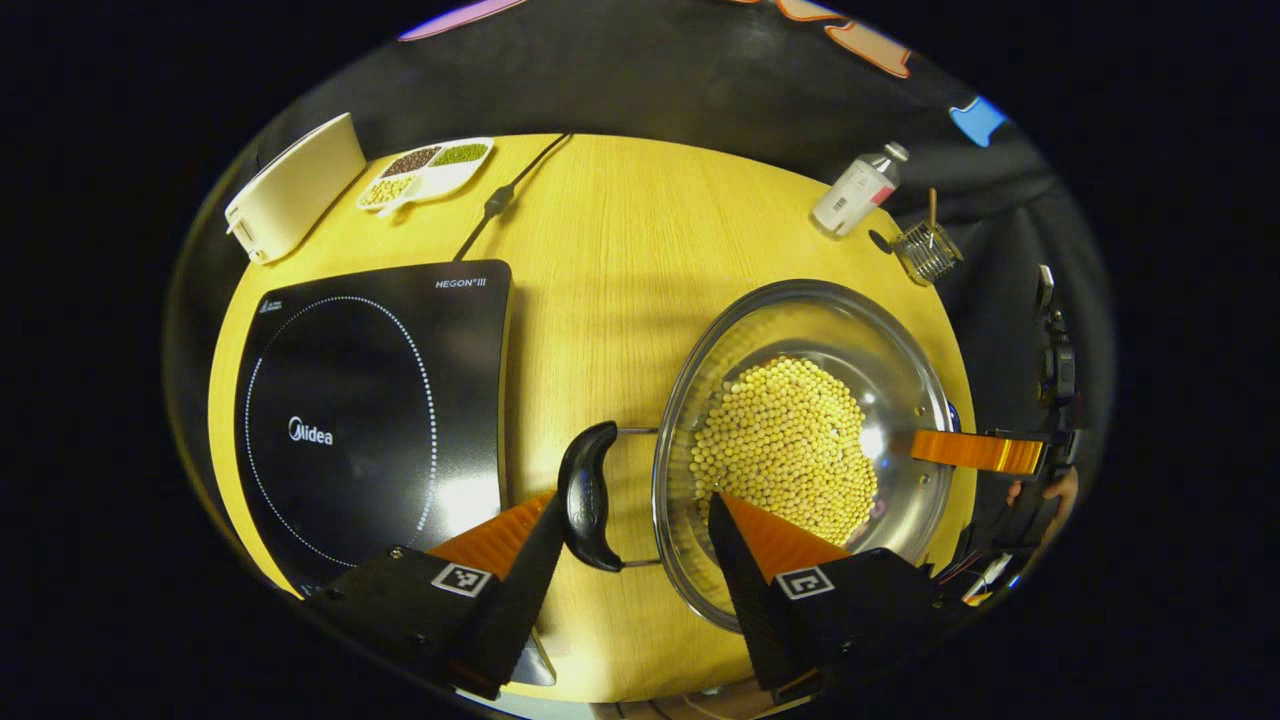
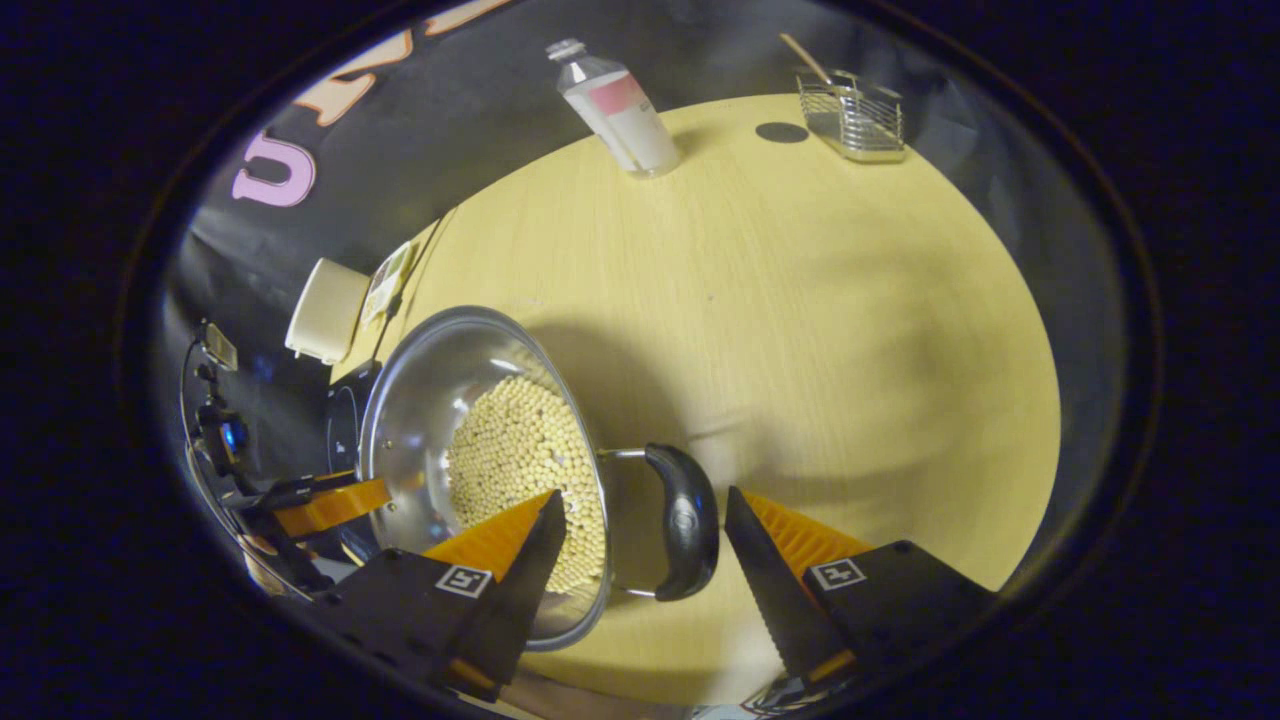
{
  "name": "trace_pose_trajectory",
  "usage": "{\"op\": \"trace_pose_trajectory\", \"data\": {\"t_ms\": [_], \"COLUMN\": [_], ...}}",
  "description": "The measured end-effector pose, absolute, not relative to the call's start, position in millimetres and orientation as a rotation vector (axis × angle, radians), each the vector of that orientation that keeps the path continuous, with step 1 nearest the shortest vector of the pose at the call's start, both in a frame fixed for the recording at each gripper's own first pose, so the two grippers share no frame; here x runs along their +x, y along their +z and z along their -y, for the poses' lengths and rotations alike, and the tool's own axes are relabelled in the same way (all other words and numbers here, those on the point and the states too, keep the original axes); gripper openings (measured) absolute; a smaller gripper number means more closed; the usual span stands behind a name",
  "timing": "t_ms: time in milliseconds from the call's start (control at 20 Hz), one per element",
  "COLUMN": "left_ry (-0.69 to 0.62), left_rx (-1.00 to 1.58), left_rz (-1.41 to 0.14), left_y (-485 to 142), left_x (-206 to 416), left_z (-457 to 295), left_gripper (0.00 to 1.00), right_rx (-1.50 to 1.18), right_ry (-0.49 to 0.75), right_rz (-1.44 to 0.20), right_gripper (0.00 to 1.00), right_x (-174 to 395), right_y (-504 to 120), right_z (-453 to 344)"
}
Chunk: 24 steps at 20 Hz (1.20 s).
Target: First push the handle of the pot to place it horizontally, then grasp the pot with both hands and set it on the induction cooktop.
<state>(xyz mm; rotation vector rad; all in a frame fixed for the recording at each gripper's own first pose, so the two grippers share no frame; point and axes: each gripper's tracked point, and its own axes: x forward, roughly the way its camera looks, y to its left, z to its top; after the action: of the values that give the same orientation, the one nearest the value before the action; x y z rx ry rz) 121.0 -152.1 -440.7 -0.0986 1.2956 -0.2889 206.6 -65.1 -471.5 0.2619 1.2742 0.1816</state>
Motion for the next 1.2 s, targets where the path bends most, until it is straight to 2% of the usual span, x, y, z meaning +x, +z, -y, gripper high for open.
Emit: {"op": "trace_pose_trajectory", "data": {"t_ms": [50,200,250,300,450,600,650,700,800,950,1000,1050,1100,1200], "left_ry": [-0.277,-0.249,-0.242,-0.235,-0.214,-0.216,-0.219,-0.222,-0.228,-0.243,-0.249,-0.254,-0.259,-0.263], "left_rx": [-0.104,-0.128,-0.134,-0.141,-0.177,-0.234,-0.238,-0.241,-0.244,-0.252,-0.255,-0.256,-0.255,-0.256], "left_rz": [-1.307,-1.339,-1.349,-1.359,-1.398,-1.406,-1.403,-1.401,-1.399,-1.389,-1.388,-1.387,-1.388,-1.384], "left_y": [-444,-454,-457,-460,-472,-465,-462,-464,-461,-451,-445,-440,-437,-429], "left_x": [122,125,126,128,126,126,125,123,120,110,106,101,97,89], "left_z": [153,152,151,150,147,147,146,148,149,151,151,151,151,150], "left_gripper": [0.87,0.84,0.82,0.78,0.67,0.61,0.61,0.62,0.58,0.57,0.57,0.57,0.57,0.57], "right_rx": [0.268,0.293,0.306,0.312,0.298,0.373,0.384,0.368,0.323,0.321,0.320,0.317,0.314,0.315], "right_ry": [0.192,0.219,0.221,0.228,0.223,0.246,0.253,0.253,0.261,0.262,0.263,0.263,0.261,0.254], "right_rz": [-1.285,-1.308,-1.315,-1.323,-1.354,-1.358,-1.357,-1.342,-1.326,-1.317,-1.316,-1.315,-1.315,-1.316], "right_gripper": [0.89,0.89,1.00,0.82,0.82,0.54,0.57,0.53,0.52,0.52,0.57,0.57,0.52,0.52], "right_x": [207,210,211,211,210,212,212,214,211,198,194,189,184,173], "right_y": [-475,-484,-486,-490,-501,-510,-498,-497,-496,-479,-474,-469,-464,-455], "right_z": [62,55,53,51,56,52,55,56,60,63,64,64,66,66]}}
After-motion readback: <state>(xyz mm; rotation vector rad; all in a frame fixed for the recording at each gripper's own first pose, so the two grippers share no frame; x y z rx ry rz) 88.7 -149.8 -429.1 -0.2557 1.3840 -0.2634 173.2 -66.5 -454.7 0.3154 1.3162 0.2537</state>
